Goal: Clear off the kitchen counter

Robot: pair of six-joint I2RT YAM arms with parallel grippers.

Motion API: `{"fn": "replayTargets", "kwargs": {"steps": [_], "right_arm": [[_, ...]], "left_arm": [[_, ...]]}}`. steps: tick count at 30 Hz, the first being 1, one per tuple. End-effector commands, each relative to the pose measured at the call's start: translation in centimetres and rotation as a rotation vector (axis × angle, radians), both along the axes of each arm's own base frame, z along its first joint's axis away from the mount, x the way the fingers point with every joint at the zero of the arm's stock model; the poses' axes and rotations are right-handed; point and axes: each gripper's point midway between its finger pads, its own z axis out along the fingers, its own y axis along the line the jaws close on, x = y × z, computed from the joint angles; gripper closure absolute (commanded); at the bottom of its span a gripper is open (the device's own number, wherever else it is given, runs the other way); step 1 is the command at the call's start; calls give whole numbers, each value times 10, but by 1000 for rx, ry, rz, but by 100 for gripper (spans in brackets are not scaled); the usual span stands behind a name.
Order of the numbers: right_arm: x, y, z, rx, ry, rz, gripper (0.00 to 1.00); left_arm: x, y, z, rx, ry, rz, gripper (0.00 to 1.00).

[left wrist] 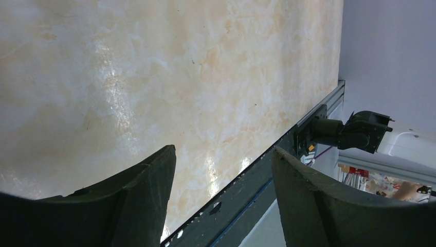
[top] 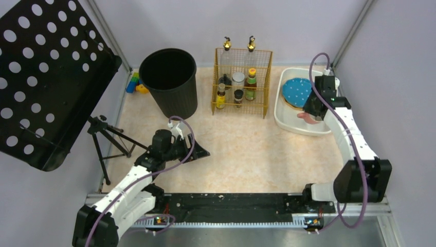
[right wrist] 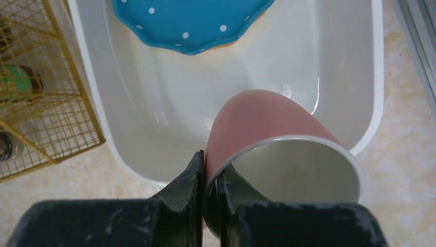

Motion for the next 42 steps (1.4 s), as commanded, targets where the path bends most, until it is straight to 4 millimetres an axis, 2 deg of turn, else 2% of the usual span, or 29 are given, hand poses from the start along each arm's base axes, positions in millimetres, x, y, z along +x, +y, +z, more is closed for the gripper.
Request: {"fn": "replayTargets", "kwargs": {"steps": [1, 6, 7, 13, 21, 26, 28, 30, 34, 42], "right_arm": [[42, -22, 17, 35, -129, -45, 100], [47, -39, -22, 10, -43, -86, 100], [47, -42, -28, -2, -30, -93, 100], [48, -57, -54, -50, 43, -127, 100], [55, -58, -88, -12, 139, -104, 99], [54, -56, -105, 1, 188, -94, 71], [54, -55, -108, 8, 196, -91, 50], [54, -55, -107, 8, 192, -91, 41], [58, -55, -87, 8, 142, -91, 35], [64, -59, -2, -23, -20, -93, 26]], "left_arm": [[9, -4, 20, -17, -82, -30, 27], [7, -4, 19, -12, -83, -31, 24], [8, -3, 19, -11, -86, -31, 20], [9, -4, 17, -3, -80, -38, 18], [7, -3, 17, 0, -78, -40, 16], [7, -2, 17, 3, -79, -39, 16], [6, -3, 17, 2, -78, -41, 16], [6, -3, 17, 3, -79, -41, 16], [6, -2, 17, 8, -81, -42, 16], [6, -2, 17, 6, -76, -35, 16]]}}
